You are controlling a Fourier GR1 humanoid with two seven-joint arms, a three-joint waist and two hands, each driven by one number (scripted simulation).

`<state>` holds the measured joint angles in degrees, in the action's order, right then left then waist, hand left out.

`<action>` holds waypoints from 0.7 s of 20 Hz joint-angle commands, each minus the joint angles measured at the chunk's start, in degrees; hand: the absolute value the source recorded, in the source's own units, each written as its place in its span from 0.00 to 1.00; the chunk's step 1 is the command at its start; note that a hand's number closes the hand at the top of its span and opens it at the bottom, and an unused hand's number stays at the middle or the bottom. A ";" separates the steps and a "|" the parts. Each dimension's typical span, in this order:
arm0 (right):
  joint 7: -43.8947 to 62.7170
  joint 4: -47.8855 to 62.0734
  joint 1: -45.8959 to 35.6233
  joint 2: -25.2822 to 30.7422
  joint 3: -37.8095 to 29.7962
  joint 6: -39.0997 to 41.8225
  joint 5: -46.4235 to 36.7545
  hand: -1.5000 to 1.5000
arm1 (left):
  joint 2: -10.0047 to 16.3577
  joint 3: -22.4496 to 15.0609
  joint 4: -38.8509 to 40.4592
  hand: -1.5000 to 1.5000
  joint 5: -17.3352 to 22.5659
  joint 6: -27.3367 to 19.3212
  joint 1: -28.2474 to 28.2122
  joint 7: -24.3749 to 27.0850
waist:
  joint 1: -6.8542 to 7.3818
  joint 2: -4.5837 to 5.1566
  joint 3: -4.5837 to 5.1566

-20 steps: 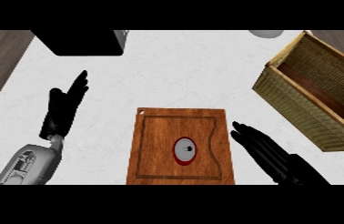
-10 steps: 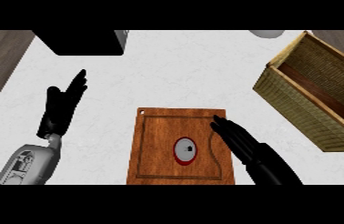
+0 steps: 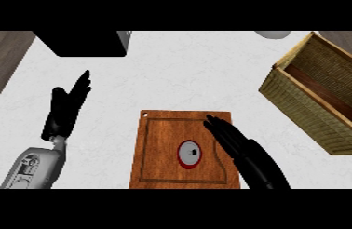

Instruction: Pick the can from the cutting board and place it in the basket

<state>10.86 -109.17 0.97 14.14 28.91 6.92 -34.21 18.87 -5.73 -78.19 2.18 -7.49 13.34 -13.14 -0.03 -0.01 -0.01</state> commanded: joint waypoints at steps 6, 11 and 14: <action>-2.60 11.28 -6.48 -7.97 -0.66 -0.96 -3.95 0.00 | -1.62 4.56 5.51 0.50 -1.41 3.65 3.02 2.69 | 0.01 0.10 0.01; -2.95 11.69 -0.80 -10.43 4.12 -4.41 -9.07 0.00 | -3.81 3.06 -3.67 0.50 -5.08 1.67 -0.89 -2.14 | 0.07 -0.04 0.00; -5.86 13.33 -0.92 -9.67 1.20 -2.74 -7.67 0.00 | -2.62 6.88 0.27 0.50 -3.91 5.82 0.28 -0.26 | -0.03 0.00 0.00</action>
<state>7.07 -98.85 -0.91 5.68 29.86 5.32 -40.51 16.17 -1.02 -78.64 -1.51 -3.40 12.63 -12.94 -0.01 -0.02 0.00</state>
